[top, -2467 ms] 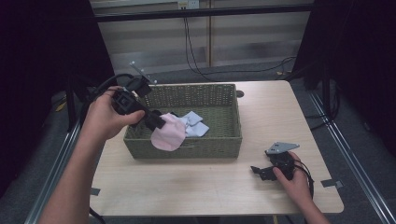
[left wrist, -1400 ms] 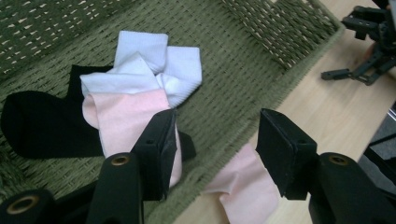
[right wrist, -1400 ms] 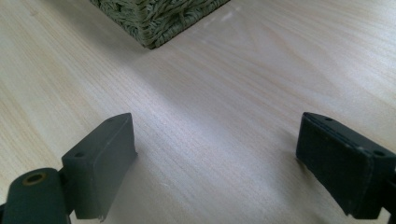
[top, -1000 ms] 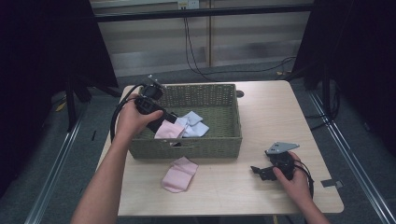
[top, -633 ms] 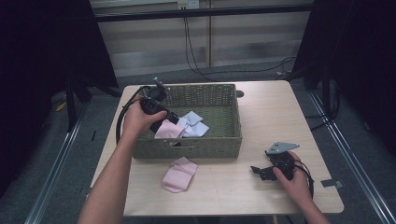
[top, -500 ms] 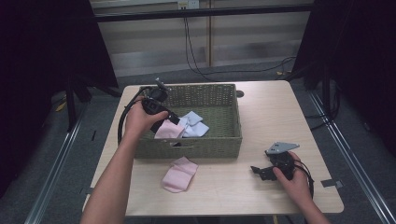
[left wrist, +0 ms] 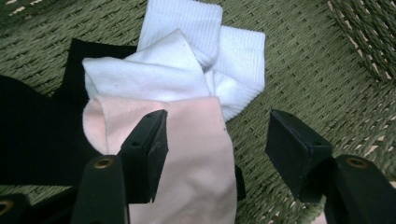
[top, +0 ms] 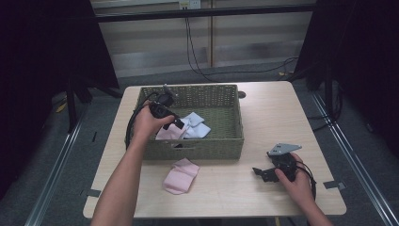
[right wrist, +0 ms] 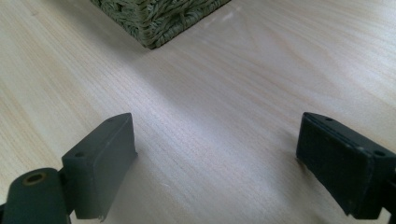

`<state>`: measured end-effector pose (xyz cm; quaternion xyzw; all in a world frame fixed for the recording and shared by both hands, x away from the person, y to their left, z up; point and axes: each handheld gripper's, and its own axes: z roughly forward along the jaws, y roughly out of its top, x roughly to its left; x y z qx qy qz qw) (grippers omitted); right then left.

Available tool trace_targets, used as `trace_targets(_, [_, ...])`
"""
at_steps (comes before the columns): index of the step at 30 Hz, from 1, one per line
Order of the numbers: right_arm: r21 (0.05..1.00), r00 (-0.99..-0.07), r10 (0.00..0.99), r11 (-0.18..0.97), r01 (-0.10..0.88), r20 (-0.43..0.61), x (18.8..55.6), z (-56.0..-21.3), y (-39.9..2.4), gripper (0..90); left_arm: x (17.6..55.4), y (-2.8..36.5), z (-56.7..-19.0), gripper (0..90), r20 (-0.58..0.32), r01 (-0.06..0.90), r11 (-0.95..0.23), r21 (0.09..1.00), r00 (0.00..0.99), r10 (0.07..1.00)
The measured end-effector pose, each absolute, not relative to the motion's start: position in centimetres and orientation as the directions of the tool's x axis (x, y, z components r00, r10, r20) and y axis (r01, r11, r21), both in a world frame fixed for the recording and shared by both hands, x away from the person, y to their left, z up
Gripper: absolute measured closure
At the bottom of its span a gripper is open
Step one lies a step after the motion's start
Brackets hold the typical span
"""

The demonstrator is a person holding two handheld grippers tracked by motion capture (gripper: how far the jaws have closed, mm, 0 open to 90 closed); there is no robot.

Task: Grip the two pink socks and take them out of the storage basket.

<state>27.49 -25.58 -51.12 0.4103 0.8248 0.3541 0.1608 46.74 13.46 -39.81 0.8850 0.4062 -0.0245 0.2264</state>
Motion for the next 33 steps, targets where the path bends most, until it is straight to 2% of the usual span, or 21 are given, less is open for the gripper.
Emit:
trace_targets(6, [0.716, -0.612, 0.791, 0.412, 0.564, 0.027, 27.5, -51.1, -25.6, 11.1, 46.9, 13.5, -40.3, 35.6, -0.185, 0.727, -0.581, 0.366, 0.669, 0.720])
trace_targets(12, [0.717, -0.614, 0.789, 0.414, 0.561, 0.025, 27.5, -51.1, -25.6, 11.1, 47.0, 14.6, -41.0, 30.8, -0.184, 0.740, -0.563, 0.369, 0.652, 0.736])
trace_targets(17, [0.715, -0.614, 0.789, 0.414, 0.564, 0.027, 27.5, -51.1, -25.5, 11.1, 47.3, 15.2, -41.5, 23.7, -0.166, 0.746, -0.552, 0.372, 0.639, 0.751])
trace_targets(33, [0.717, -0.620, 0.784, 0.419, 0.556, 0.022, 27.6, -51.1, -25.6, 11.0, 47.9, 15.0, -42.3, 26.5, -0.197, 0.778, -0.553, 0.299, 0.617, 0.761])
